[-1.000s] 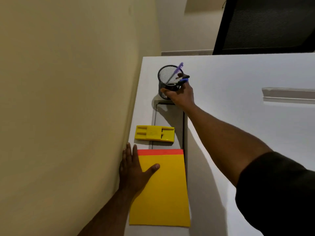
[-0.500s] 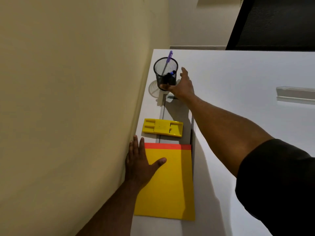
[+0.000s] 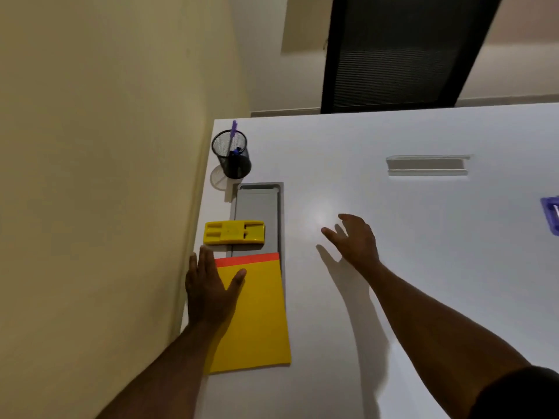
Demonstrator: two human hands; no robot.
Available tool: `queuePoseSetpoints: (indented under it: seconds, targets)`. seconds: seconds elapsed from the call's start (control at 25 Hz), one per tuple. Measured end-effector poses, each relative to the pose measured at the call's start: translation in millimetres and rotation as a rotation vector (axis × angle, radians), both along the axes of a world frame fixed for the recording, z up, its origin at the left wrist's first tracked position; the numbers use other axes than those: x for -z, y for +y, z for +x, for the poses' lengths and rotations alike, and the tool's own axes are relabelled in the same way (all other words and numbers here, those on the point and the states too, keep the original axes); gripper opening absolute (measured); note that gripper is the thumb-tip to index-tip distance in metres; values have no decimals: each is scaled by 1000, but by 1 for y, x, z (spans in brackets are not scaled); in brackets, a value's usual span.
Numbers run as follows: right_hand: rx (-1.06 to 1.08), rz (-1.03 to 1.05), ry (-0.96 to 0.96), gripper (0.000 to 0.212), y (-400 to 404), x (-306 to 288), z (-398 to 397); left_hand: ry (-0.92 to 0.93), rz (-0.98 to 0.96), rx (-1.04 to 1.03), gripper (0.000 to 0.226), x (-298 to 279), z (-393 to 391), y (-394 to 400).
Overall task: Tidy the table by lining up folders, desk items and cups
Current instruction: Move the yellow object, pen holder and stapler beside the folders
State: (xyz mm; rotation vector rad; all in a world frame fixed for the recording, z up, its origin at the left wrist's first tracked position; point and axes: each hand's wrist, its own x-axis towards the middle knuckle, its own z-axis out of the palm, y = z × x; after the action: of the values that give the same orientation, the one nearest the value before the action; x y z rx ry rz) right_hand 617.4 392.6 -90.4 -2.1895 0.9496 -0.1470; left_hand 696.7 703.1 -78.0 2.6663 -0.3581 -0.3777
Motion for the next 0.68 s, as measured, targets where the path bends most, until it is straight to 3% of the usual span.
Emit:
queuePoseSetpoints:
  seconds: [0.12,0.2,0.32,0.44,0.68]
  targets:
    - [61,-30,-13,49,-37,-4,-34,-205,-23,259,83,-7,-23,-55]
    - [139,-34,-28,43,-65,-6,-57,-185,39,589,78,-3,-35,-106]
    - [282,-26,-41,40,-115,-11,-88,70,198,830,102,6,-56,-170]
    - [435,-107,-58,42,-175,-16,-117,208,389,889,134,18,-61,-207]
    - [688,-283,205,69,-290,-20,-159,360,635,880,169,13,-48,-254]
